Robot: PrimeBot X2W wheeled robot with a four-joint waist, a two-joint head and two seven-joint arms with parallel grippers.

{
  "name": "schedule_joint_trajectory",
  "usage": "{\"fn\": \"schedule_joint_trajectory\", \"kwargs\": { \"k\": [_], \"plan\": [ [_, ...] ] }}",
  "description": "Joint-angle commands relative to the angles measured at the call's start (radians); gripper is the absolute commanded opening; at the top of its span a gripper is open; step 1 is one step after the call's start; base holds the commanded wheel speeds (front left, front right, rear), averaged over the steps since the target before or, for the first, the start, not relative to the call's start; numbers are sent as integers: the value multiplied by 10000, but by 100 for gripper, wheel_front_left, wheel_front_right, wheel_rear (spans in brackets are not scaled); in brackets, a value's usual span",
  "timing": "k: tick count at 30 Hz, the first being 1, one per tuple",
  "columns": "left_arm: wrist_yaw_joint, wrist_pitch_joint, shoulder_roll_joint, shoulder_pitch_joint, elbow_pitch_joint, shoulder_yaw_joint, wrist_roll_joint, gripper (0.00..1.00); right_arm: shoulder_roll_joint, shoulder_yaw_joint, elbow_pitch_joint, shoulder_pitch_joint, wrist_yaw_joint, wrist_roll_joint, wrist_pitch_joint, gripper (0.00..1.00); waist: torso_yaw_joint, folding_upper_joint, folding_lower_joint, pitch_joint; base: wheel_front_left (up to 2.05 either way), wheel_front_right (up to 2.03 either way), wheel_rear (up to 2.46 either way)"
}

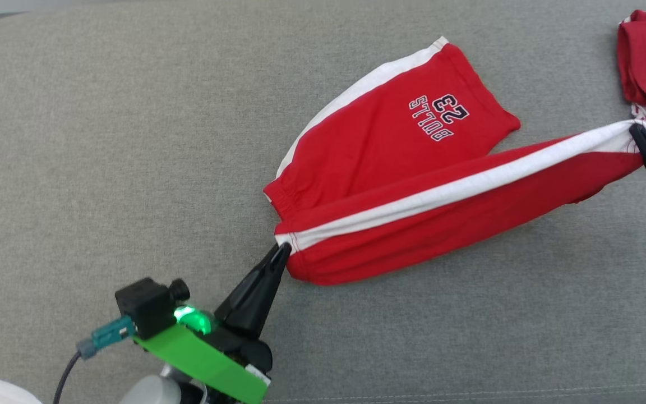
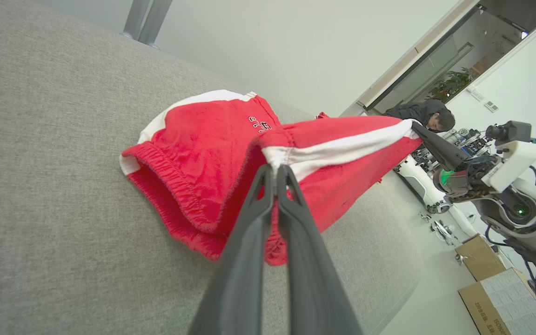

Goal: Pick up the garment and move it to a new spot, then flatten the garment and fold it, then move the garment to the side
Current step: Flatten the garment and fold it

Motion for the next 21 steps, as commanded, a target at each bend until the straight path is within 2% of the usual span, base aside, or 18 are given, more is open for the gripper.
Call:
{"fn": "schedule_joint_trajectory", "kwargs": {
  "k": [1,6,11,21],
  "plan": [
    [-43,88,-19,-516,252,52,-68,0,-139,71,221,-500,0,-33,262,0,469,-1,1,497,0,0,0],
    [-44,277,-496,-1558,1203,98,-561,0,-419,419,932,-2022,0,-104,1176,0,931,-1,1,998,0,0,0],
    [-57,555,-930,-2288,2025,265,-1272,0,-386,1054,1630,-3573,0,-203,1977,0,1229,-1,1,1327,0,0,0],
    [69,559,-1468,-3490,3271,351,-1244,0,-178,2471,3368,-6270,-2,-530,3005,0,1803,-1,1,2021,0,0,0]
  ]
}}
